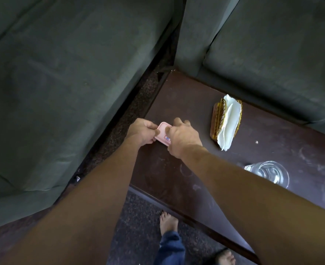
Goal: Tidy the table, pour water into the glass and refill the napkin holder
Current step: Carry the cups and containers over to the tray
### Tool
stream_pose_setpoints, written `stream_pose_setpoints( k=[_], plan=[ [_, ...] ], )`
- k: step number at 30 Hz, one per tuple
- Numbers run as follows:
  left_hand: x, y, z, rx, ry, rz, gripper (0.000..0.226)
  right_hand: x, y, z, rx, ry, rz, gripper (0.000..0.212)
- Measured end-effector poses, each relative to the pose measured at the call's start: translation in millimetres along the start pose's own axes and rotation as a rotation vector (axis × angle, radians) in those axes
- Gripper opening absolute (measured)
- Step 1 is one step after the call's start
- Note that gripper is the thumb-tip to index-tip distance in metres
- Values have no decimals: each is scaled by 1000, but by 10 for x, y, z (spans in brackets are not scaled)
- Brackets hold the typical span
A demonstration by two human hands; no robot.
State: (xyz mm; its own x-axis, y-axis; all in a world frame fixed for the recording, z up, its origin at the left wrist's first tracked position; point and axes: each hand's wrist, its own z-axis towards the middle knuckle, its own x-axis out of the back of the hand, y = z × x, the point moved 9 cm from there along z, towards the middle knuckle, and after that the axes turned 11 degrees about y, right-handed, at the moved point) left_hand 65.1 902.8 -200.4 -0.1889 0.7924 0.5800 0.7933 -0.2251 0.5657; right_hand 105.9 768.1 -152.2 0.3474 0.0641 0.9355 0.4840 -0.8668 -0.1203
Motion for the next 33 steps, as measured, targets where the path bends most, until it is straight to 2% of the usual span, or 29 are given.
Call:
stream_pose_setpoints(
  k=[3,7,11,13,15,19,24,28,33],
  plan=[
    [18,131,-68,-96,44,140,19,11,35,-116,-14,31,57,57],
    [47,608,-295,-217,2,134,14,304,345,-321,-105,187,218,64],
    [-168,1420,-704,-392,-41,106,10,779,983,-623,-192,339,295,67],
    [-444,1868,-1005,-496,-43,104,16,1019,1447,-844,-272,404,336,69],
    [-841,2298,-1397,-587,-59,94,20,1262,1987,-1173,-335,476,356,66],
    [-1912,3026,-2331,-713,-186,101,14,1656,3216,-2056,-451,619,292,56],
    [-3449,3755,-3818,-939,-343,187,15,1869,4779,-3482,-628,663,173,59],
    [-4519,4048,-5034,-1126,-429,280,17,1798,5785,-4562,-779,682,118,59],
    [-5581,3997,-5956,-1111,-502,276,20,1472,6661,-5561,-1039,724,143,58]
  ],
)
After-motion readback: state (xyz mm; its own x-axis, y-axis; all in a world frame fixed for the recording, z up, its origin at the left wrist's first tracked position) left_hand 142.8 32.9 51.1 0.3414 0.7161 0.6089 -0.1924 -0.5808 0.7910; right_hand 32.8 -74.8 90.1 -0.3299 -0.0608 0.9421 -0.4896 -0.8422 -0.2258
